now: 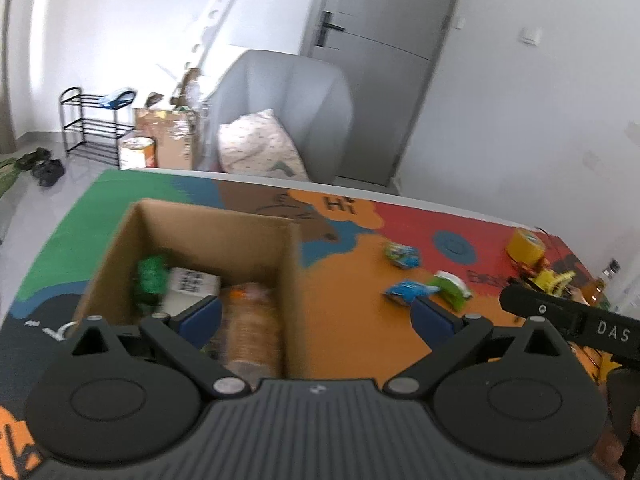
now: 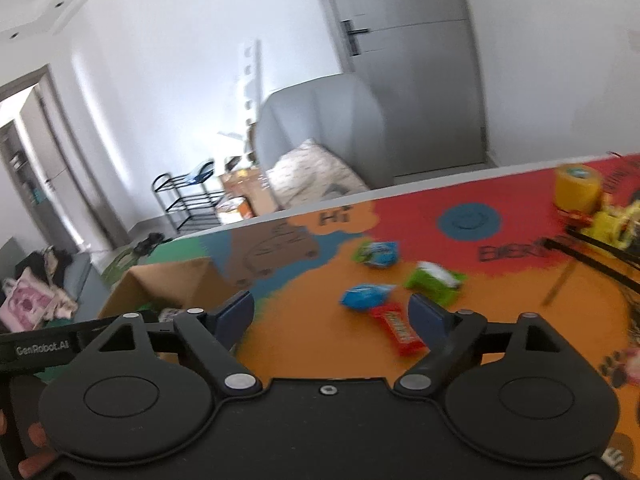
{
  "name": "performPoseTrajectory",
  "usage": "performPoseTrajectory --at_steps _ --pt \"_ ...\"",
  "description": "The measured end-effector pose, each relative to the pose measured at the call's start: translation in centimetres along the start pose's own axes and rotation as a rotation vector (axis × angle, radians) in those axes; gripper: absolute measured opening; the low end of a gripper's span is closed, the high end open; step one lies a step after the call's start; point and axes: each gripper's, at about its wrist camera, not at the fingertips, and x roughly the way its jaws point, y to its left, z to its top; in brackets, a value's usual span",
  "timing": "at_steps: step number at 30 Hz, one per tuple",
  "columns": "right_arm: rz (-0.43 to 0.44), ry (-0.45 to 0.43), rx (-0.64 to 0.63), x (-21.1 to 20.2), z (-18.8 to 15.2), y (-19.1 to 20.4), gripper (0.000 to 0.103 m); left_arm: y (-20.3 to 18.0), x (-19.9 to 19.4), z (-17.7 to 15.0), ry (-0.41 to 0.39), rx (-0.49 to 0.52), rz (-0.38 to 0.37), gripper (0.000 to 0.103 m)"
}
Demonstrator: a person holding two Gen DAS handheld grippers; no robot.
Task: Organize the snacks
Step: 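Move both open tools back toward the blue and green packets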
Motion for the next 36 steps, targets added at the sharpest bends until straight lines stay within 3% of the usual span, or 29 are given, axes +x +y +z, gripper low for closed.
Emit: performPoseTrajectory --at_steps 9,15,20,36 --pt "-0.043 -0.010 0.050 -0.8 -0.6 -4.3 0.083 -4.0 2.1 -0.2 -0.005 0.039 -0.044 0.100" --pt "-0.039 0.006 0.066 0.1 -0.6 -5.9 0.067 -5.9 3.9 -0.2 -0.007 0.069 -0.054 0.095" --pt "-0.036 0.014 0.090 1.4 -0.3 -7.1 0.067 -6.7 5.9 0.1 0.003 0.059 -0.055 0.087" --pt "-0.018 0.073 0.142 8.4 0.2 -10.9 0.067 -8.3 13.0 0.5 0.060 0.024 -0.038 0.087"
